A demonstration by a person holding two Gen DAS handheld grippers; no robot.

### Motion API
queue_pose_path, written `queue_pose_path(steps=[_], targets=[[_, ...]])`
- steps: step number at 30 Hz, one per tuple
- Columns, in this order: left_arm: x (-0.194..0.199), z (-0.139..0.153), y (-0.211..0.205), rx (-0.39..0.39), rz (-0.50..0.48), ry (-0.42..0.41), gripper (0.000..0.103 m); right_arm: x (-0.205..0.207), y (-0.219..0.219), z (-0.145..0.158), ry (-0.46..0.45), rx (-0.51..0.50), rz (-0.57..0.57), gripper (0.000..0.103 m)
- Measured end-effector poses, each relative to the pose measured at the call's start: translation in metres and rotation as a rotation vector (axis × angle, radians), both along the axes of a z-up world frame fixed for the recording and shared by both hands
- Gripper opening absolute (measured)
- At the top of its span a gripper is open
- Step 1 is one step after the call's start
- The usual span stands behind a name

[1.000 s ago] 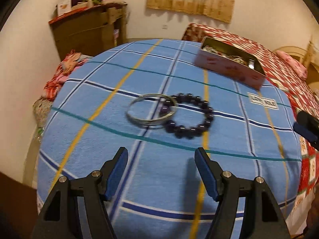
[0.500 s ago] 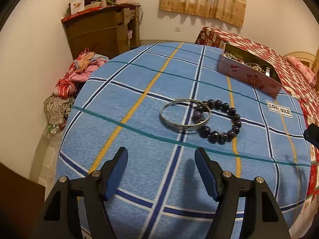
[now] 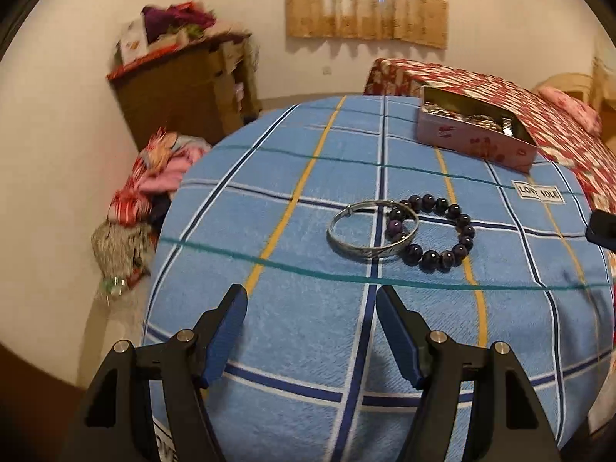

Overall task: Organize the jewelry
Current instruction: 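Move both tools back toward the silver bangle and purple bead bracelet, then grasp the silver bangle with the left tool while the right tool grasps the purple bead bracelet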

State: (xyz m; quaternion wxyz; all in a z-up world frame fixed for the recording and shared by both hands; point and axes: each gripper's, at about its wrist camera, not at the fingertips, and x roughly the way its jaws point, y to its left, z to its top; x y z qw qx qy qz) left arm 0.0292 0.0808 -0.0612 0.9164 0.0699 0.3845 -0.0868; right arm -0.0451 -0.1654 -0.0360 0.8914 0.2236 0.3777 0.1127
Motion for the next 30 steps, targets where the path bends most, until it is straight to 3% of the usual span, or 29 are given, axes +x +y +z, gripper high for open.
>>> queue_pose_path(steps=[7,14,16,17,21,23,26,30], targets=[[0.018,0.001,-0.020,-0.027,-0.211,-0.001,0.069,0.000,0.002,-0.003,0.014,0.004,0.010,0.053],[0.047,-0.007,-0.038,-0.045,-0.341,0.040,0.067,-0.001,-0.006,-0.004,0.026,0.009,-0.017,0.053],[0.052,-0.012,-0.043,-0.018,-0.366,0.062,0.055,0.000,-0.007,-0.006,0.033,0.010,-0.017,0.053],[0.055,-0.014,-0.043,-0.023,-0.376,0.072,0.054,0.000,-0.006,-0.006,0.036,0.010,-0.017,0.053],[0.064,-0.015,-0.036,-0.116,-0.390,0.125,0.039,0.000,-0.005,-0.007,0.039,0.011,-0.013,0.053],[0.062,-0.016,-0.037,-0.112,-0.396,0.123,0.036,0.001,-0.004,-0.008,0.041,0.012,-0.010,0.053],[0.059,-0.020,-0.042,-0.084,-0.409,0.148,0.017,0.007,0.000,-0.011,0.059,0.012,0.012,0.053],[0.056,-0.022,-0.040,-0.101,-0.394,0.156,0.012,0.026,0.017,-0.017,0.075,-0.022,0.072,0.053]])
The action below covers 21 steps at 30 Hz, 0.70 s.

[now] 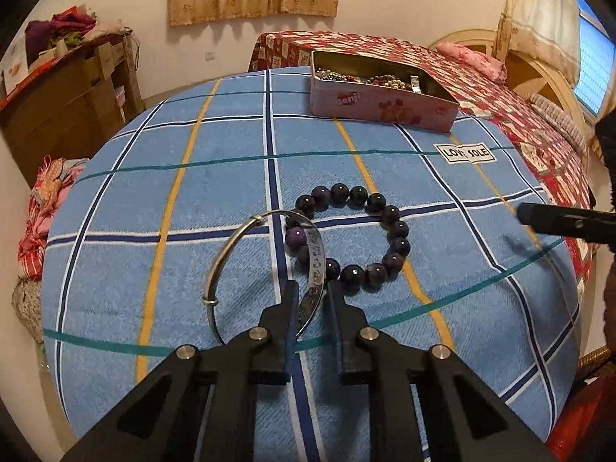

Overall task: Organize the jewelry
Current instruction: 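Grasp the silver bangle with the left tool while the right tool grasps the purple bead bracelet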

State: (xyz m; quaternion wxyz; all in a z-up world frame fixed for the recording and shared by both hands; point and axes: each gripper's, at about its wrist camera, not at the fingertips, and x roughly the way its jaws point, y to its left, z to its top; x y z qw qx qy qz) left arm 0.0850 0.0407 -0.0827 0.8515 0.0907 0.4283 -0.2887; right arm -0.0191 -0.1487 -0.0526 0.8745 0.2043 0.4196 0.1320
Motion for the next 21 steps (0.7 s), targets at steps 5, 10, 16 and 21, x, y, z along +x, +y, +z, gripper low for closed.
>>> queue_pose_path(steps=[5,10,16,21], targets=[[0.006,-0.002,0.013,-0.062,0.103,0.030,0.004,0.038,0.032,-0.002,-0.013,-0.032,0.081,0.053],[0.006,-0.004,0.016,-0.101,0.165,0.040,0.004,0.070,0.067,-0.015,0.018,-0.135,0.125,0.053],[0.007,-0.001,0.003,0.002,0.166,0.034,0.005,0.076,0.099,-0.026,-0.001,-0.391,0.174,0.021],[0.009,0.000,0.004,0.009,0.190,0.050,0.006,0.066,0.074,-0.024,0.006,-0.417,0.101,0.016]])
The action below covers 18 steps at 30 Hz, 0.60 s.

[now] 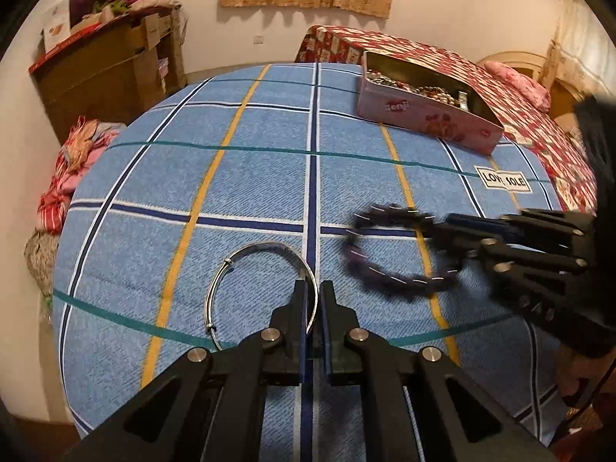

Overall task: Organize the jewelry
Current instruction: 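Grasp the silver bangle with the left tool while the right tool grasps the purple bead bracelet, then carry the bangle and bead bracelet over the pink tin with both tools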

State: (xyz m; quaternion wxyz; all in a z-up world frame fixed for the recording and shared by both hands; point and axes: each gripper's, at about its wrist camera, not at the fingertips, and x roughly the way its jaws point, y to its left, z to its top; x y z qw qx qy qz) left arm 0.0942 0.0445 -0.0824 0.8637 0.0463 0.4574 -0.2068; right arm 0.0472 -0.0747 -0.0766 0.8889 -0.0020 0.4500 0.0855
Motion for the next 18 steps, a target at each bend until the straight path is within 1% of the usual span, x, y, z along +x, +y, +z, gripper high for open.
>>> queue_pose_path(steps=[3,6,9,11,12,14,16,17,18], targets=[[0.001,0.000,0.000,-0.006,0.021,0.005,0.006,-0.015,-0.026,0.007,-0.026,0.055,-0.045,0.016],[0.003,0.001,-0.006,0.021,0.015,-0.004,0.006,-0.031,-0.048,0.010,-0.043,0.105,-0.082,0.016],[0.008,0.002,-0.011,0.048,0.009,0.012,0.006,-0.041,-0.058,0.013,-0.047,0.141,-0.117,0.016],[0.011,0.003,-0.010,0.038,0.013,0.030,0.004,-0.042,-0.062,0.014,-0.052,0.174,-0.136,0.016],[0.011,0.003,-0.009,0.026,0.012,0.033,0.002,-0.043,-0.064,0.014,-0.057,0.190,-0.145,0.016],[0.008,0.003,-0.007,-0.010,0.009,0.021,0.002,-0.047,-0.071,0.018,-0.072,0.209,-0.161,0.016],[0.000,0.006,-0.005,-0.066,0.006,-0.004,0.002,-0.049,-0.075,0.022,-0.091,0.219,-0.171,0.016],[-0.005,0.010,-0.004,-0.103,0.007,-0.019,0.002,-0.051,-0.078,0.025,-0.103,0.226,-0.177,0.016],[-0.011,0.016,-0.003,-0.156,0.008,-0.042,0.002,-0.053,-0.081,0.027,-0.114,0.235,-0.184,0.016]])
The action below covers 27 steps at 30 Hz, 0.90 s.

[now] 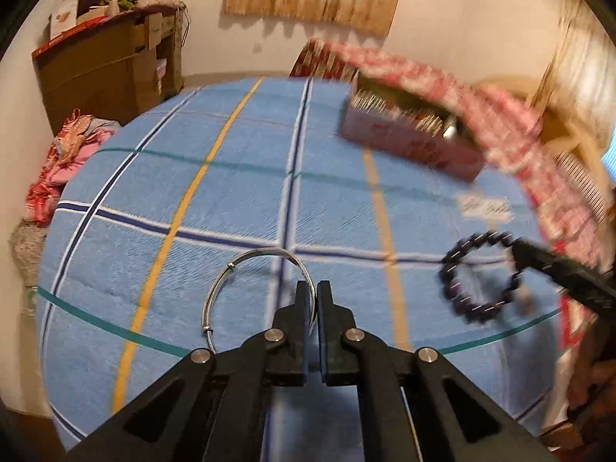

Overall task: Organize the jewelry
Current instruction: 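Carry the bangle and bead bracelet over the pink tin with both tools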

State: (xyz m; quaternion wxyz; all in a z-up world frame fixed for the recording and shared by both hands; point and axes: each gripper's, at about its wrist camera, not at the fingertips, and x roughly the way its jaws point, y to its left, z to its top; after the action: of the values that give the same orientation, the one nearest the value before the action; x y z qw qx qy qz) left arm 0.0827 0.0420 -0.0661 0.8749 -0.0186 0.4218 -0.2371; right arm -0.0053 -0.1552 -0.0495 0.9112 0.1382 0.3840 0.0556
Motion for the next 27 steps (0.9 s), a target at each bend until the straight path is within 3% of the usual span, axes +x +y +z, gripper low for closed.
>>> queue_pose_path(steps=[6,9,17,27], targets=[[-0.026,0.043,0.000,-0.188,0.014,-0.120,0.002,-0.007,-0.022,0.014,-0.045,0.084,-0.040,0.016],[-0.031,0.059,-0.008,-0.224,-0.008,-0.156,0.002,-0.012,-0.029,0.025,-0.076,0.108,-0.049,0.016],[-0.029,0.076,-0.043,-0.122,-0.015,-0.205,0.002,-0.021,-0.041,0.056,-0.156,0.097,-0.077,0.016],[-0.020,0.090,-0.071,-0.086,-0.017,-0.231,0.002,-0.027,-0.048,0.093,-0.242,0.067,-0.072,0.016]])
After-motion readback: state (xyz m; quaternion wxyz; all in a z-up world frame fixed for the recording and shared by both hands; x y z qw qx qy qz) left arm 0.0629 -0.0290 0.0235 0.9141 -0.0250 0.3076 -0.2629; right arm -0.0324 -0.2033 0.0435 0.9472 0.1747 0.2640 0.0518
